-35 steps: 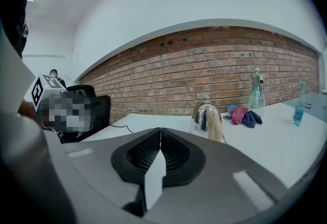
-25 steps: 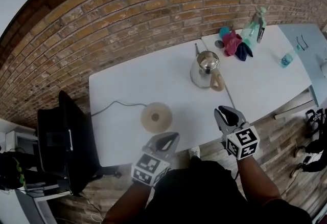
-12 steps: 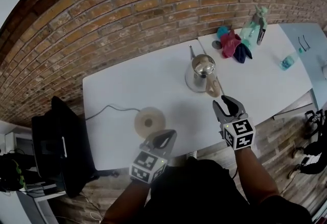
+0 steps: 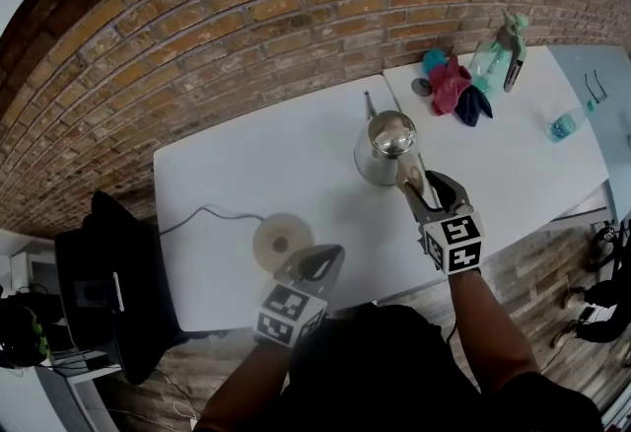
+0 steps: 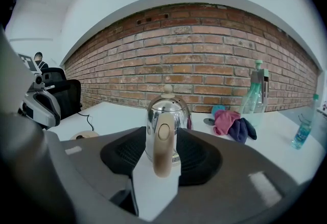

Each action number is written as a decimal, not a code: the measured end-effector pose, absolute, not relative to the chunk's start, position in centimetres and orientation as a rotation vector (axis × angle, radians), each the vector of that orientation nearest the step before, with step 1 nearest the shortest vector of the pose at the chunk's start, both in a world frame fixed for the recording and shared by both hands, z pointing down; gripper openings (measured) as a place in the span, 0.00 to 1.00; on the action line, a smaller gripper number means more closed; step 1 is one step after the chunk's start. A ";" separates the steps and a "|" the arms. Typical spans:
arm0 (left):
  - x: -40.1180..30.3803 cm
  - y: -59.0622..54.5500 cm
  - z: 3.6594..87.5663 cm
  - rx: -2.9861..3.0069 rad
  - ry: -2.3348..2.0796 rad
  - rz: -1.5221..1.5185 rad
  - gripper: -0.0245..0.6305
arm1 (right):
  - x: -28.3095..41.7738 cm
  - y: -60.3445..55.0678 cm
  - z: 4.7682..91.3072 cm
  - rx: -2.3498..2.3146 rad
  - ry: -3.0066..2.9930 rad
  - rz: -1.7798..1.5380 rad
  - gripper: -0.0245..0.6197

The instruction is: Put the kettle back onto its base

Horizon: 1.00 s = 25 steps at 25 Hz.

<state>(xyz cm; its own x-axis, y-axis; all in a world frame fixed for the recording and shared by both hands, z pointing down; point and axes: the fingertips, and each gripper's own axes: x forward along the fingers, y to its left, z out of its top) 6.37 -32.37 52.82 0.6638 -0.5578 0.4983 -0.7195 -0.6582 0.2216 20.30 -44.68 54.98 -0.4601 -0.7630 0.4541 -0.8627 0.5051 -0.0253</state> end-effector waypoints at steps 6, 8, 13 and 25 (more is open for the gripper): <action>6.7 -33.8 53.7 2.455 -1.003 0.561 0.04 | 19.6 -46.4 56.7 1.307 -2.344 0.349 0.37; 6.8 -34.2 53.8 2.448 -1.002 0.557 0.04 | 19.4 -46.7 57.0 1.294 -2.341 0.344 0.37; 6.9 -34.8 54.0 2.445 -1.000 0.559 0.04 | 19.2 -47.3 58.1 1.277 -2.326 0.341 0.36; 5.6 -34.6 54.1 2.417 -1.038 0.560 0.04 | 19.1 -48.0 59.3 1.275 -2.315 0.365 0.31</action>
<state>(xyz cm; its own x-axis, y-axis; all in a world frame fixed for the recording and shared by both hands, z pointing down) 5.62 -34.63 54.09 0.6346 -0.5677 0.5245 -0.7499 -0.6164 0.2402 19.08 -47.95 59.33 -0.4583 -0.7213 0.5193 -0.8461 0.5330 -0.0064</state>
